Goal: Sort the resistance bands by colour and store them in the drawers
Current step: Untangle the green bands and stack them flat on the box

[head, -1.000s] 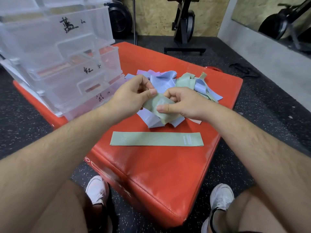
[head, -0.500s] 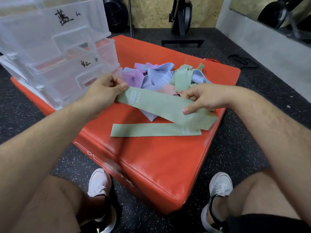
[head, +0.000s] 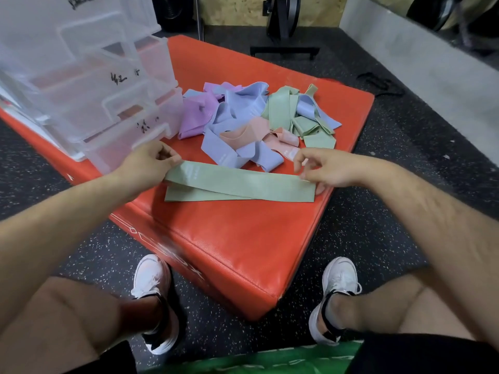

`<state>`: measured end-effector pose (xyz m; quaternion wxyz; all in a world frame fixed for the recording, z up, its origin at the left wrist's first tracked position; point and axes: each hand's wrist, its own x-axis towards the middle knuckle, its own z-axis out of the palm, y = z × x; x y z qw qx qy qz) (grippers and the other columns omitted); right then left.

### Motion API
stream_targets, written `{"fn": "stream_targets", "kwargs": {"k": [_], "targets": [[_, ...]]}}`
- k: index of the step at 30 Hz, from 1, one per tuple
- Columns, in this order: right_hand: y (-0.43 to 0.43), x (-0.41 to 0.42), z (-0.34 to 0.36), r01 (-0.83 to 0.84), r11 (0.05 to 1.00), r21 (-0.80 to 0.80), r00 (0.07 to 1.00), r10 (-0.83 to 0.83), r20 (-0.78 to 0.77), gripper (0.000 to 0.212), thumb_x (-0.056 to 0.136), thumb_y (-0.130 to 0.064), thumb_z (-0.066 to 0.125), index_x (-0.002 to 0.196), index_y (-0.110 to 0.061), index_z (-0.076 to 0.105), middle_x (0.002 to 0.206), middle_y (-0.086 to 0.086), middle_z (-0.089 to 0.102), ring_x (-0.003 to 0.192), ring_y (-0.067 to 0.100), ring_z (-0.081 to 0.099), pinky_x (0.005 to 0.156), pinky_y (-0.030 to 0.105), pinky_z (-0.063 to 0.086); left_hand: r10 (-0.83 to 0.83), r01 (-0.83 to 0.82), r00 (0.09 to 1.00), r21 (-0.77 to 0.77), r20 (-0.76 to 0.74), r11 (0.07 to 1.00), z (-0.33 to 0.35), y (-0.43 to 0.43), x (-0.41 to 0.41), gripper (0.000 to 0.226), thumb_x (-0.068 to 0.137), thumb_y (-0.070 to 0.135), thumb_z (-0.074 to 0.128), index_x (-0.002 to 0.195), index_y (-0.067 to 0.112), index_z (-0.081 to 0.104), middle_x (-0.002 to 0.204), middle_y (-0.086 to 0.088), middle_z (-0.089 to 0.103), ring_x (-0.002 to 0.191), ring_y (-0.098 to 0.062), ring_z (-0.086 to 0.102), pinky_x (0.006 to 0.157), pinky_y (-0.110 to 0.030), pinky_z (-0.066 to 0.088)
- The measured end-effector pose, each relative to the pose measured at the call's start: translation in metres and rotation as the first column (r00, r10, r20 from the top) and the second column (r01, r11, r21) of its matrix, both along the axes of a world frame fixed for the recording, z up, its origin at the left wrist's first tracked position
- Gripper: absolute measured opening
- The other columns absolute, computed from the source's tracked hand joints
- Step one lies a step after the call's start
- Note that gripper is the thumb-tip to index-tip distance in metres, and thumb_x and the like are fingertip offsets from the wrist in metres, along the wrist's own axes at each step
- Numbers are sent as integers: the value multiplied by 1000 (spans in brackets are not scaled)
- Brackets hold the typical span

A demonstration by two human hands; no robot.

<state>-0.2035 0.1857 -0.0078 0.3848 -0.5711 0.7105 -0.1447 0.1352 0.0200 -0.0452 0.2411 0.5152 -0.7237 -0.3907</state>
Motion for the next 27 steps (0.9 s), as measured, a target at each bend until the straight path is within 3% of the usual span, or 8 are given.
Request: {"fn": "stream_targets", "kwargs": {"k": [2,5,9,13,17,21,24,27], "targets": [[2,0,0,12,1000,8,1000,-12,-19,10,101,-21,56,104,-20,66,102,9,64,66,7,68,67,22,58,-7,7,998,-2,54,1000,-2,-1,2,9,92,24,68,88,15,66,77,-3,62,66,-17,52,59,-28,43],[4,-3,1,7,996,93,1000,-4,-28,37,84,-56,70,101,-23,72,106,-6,69,83,13,74,80,31,60,-18,17,997,3,77,1000,-1,1,1,12,91,23,69,93,12,67,81,-5,63,65,-15,52,57,-26,42],[4,-5,-1,38,999,-2,995,-38,-89,19,88,-23,77,99,-12,66,90,6,73,78,24,72,79,38,59,1,-3,995,23,97,1000,4,-1,3,13,88,26,72,89,14,68,79,-3,65,69,-17,55,64,-30,46],[-1,-11,10,289,951,-108,948,-268,173,23,88,-2,72,106,-7,58,77,12,67,56,18,66,54,23,57,30,-38,995,83,92,996,6,-2,8,19,85,27,76,89,9,69,77,-5,65,70,-19,56,66,-29,48],[-2,-14,3,316,949,-18,939,-310,151,30,87,2,73,111,-6,58,81,11,65,55,16,65,61,29,61,2,-10,986,43,165,999,3,10,5,18,82,26,79,86,10,69,70,-3,62,59,-15,52,50,-16,44],[0,-6,-14,265,964,13,964,-265,34,28,84,-4,78,106,-8,61,73,5,61,53,15,64,72,40,61,1,9,956,-30,294,1000,-3,13,5,15,82,27,79,82,16,69,74,1,64,63,-15,55,59,-29,46],[1,-2,-17,255,967,-24,967,-255,14,27,84,-7,79,102,-10,60,70,3,61,52,13,64,65,34,61,15,21,935,-96,355,995,-4,15,4,13,82,28,78,81,19,68,75,5,63,68,-12,56,57,-27,38],[0,-3,-20,236,970,-49,972,-237,-5,28,83,-8,80,102,-10,60,68,2,60,55,17,63,70,41,61,7,51,930,-147,368,988,-3,17,4,10,82,25,77,79,19,69,73,7,62,73,-13,58,58,-24,37]]}}
